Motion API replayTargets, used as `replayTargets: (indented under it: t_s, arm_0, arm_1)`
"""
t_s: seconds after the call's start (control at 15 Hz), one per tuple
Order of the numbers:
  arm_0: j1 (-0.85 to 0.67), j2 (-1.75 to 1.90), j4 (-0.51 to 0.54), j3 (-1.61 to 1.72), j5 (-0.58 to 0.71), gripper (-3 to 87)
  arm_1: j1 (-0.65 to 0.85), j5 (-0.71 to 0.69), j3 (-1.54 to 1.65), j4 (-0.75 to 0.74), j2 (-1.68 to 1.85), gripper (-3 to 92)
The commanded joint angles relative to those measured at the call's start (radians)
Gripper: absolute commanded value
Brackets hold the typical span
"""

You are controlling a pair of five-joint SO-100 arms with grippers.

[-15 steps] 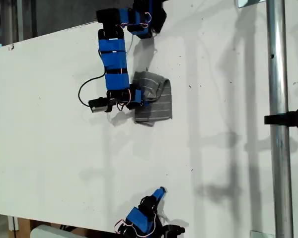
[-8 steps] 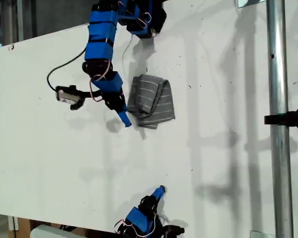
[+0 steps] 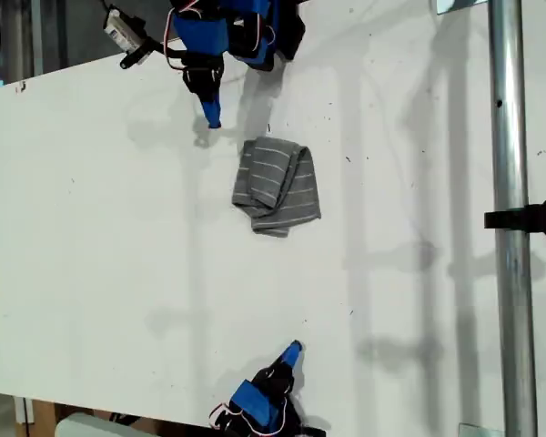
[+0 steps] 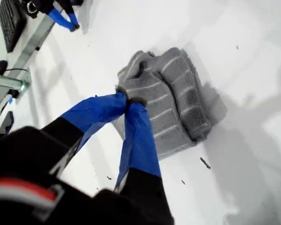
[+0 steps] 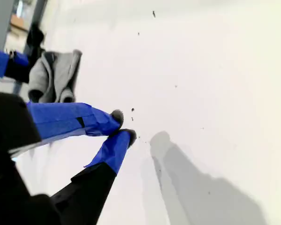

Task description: Grasp corners of a towel and fold twice.

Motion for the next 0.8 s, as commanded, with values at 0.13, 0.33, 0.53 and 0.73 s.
replayTargets:
  t_s: [0.13,0.33,0.53,0.73]
  arm_0:
    - [-0.008,0.003,0.003,0.011,0.083,3.1]
    - [-0.009,0.003,0.003,0.011,0.083,3.1]
    - [-0.009,0.003,0.003,0.011,0.083,3.1]
    - [-0.009,0.003,0.003,0.011,0.083,3.1]
  arm_1:
    - [0.028,0.166,0.308,0.089,0.123,0.2]
    - [0.063,0.249,0.321,0.164,0.115,6.2]
    - [0.066,0.25,0.325,0.164,0.115,6.2]
    - [0.057,0.25,0.325,0.164,0.115,6.2]
